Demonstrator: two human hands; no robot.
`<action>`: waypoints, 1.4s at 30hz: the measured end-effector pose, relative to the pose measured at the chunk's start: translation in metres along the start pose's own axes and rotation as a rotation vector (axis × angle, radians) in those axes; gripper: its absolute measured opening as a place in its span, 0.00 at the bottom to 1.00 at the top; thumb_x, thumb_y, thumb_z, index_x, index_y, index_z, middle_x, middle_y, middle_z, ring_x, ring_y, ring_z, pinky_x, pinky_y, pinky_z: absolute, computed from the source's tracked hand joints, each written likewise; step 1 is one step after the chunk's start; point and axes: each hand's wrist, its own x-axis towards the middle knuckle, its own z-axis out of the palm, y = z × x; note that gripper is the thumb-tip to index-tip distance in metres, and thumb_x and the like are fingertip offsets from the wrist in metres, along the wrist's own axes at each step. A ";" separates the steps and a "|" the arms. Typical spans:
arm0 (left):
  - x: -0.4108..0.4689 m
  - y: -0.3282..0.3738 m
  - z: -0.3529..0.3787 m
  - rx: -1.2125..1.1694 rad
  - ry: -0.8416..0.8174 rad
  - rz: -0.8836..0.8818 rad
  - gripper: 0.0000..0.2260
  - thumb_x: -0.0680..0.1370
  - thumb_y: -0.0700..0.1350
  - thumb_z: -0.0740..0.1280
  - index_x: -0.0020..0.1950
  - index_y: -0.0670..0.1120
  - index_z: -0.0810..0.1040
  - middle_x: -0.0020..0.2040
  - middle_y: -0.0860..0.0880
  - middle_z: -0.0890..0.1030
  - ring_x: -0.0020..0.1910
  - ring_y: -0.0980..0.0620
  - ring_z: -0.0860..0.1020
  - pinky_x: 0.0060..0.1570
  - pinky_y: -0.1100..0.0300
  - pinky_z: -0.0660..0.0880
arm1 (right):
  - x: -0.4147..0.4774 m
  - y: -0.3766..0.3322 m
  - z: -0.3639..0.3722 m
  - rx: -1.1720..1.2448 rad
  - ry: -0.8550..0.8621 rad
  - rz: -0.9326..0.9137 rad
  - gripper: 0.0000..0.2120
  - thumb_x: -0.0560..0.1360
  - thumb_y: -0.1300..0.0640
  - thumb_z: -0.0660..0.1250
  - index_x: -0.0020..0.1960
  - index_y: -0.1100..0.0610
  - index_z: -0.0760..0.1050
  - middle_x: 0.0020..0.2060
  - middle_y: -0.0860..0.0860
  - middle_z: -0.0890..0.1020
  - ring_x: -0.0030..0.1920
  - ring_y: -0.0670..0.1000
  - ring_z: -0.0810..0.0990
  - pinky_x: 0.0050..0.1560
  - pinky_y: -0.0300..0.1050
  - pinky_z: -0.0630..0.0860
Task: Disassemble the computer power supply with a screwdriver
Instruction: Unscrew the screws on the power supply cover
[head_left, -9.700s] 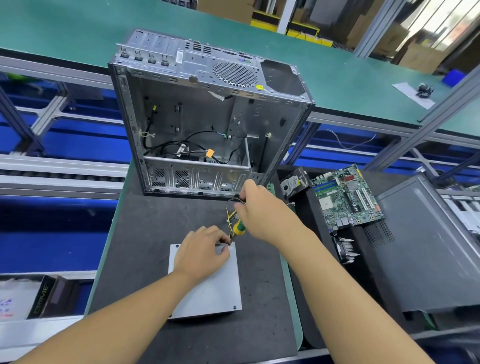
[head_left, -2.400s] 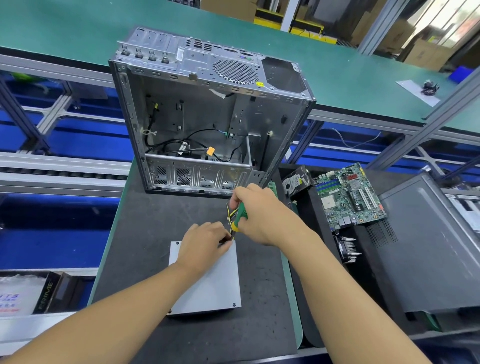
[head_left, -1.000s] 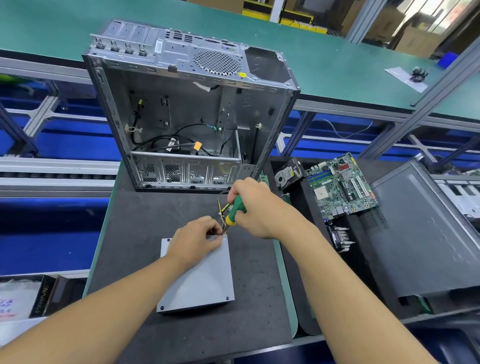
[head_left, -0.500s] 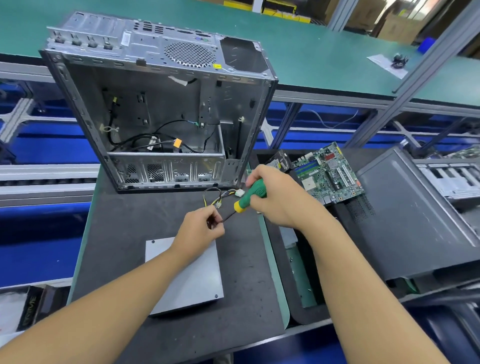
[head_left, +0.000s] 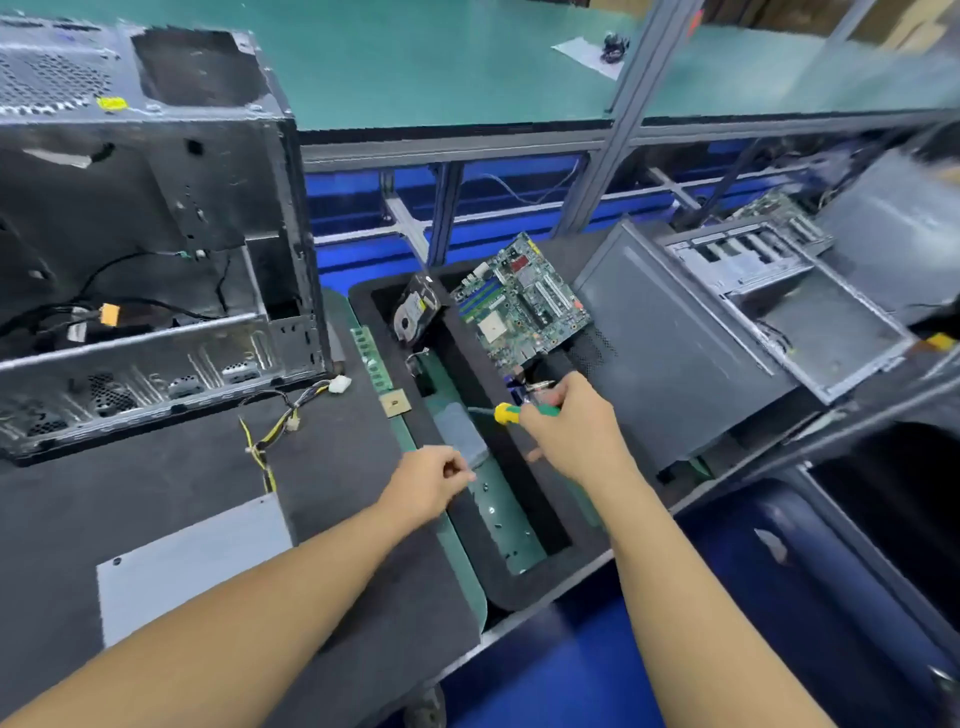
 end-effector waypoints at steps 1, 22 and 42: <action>0.006 0.007 0.011 0.069 -0.062 0.001 0.04 0.78 0.44 0.70 0.44 0.47 0.81 0.42 0.50 0.83 0.41 0.54 0.77 0.40 0.63 0.70 | 0.001 0.010 -0.002 0.010 -0.007 0.022 0.14 0.76 0.54 0.67 0.42 0.53 0.62 0.49 0.56 0.78 0.28 0.50 0.84 0.18 0.33 0.63; -0.040 -0.025 -0.097 0.025 0.311 0.006 0.10 0.82 0.50 0.62 0.44 0.57 0.81 0.36 0.61 0.83 0.31 0.64 0.77 0.32 0.66 0.69 | 0.000 -0.050 0.038 0.256 0.020 -0.422 0.08 0.75 0.49 0.71 0.44 0.52 0.76 0.30 0.42 0.72 0.30 0.43 0.67 0.30 0.33 0.64; -0.197 -0.197 -0.176 -0.301 0.382 -0.224 0.12 0.78 0.40 0.68 0.49 0.58 0.84 0.48 0.61 0.85 0.51 0.64 0.80 0.53 0.70 0.73 | -0.091 -0.166 0.188 0.103 -0.312 -0.797 0.09 0.77 0.51 0.66 0.40 0.50 0.68 0.29 0.45 0.72 0.26 0.45 0.69 0.25 0.34 0.63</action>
